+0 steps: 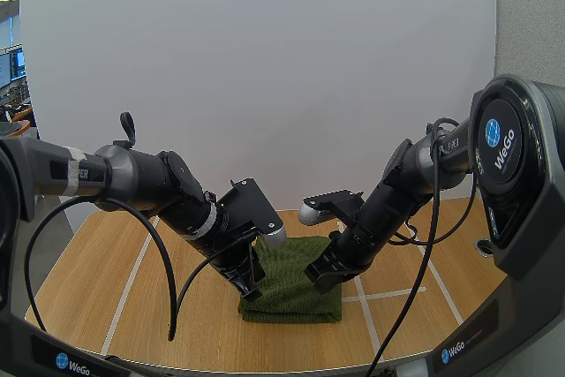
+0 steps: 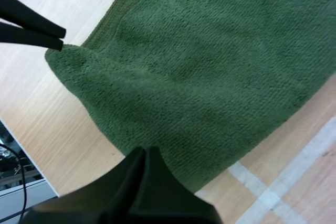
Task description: Fold the towel
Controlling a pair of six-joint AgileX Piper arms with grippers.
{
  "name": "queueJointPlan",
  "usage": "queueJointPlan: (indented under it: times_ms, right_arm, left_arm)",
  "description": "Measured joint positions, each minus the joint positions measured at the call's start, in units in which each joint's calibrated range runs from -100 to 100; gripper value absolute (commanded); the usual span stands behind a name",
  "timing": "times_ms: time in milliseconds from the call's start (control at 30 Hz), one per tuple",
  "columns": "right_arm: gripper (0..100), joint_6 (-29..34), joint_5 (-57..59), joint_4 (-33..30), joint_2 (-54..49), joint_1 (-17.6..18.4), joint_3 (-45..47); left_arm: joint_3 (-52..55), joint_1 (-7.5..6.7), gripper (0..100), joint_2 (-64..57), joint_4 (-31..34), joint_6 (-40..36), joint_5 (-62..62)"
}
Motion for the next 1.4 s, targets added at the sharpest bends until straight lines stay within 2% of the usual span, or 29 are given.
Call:
queueJointPlan:
  times_ms: [367,633,733,1167,1267,1333,1400]
  right_arm:
    - [0,-0.37,-8.06,-0.48,1.00,0.00,1.53]
    - [0,-2.55,-17.24,0.66,6.34,0.00,6.41]
    - [0,-4.41,-19.45,3.16,7.76,0.00,7.55]
    - [0,-4.86,-19.97,3.72,7.35,0.00,7.96]
    - [0,-4.86,-17.53,3.59,2.46,0.00,7.66]
    - [0,-4.22,-16.76,3.14,-5.34,0.00,4.75]
    - [0,-3.64,-16.03,3.01,-6.06,0.00,2.97]
  left_arm:
    - [0.43,0.00,0,14.28,-1.89,2.10,-5.13]
    - [0.93,0.00,0,16.77,-2.75,2.61,-7.40]
    - [2.05,0.00,0,16.77,-3.11,2.71,-8.35]
    - [2.33,0.00,0,16.09,-3.21,2.71,-8.51]
    - [2.33,0.00,0,12.21,-2.90,2.48,-8.51]
    - [1.02,0.07,0,3.87,-2.25,1.59,-8.34]
    - [-0.27,0.50,0,1.49,-2.16,1.48,-8.34]
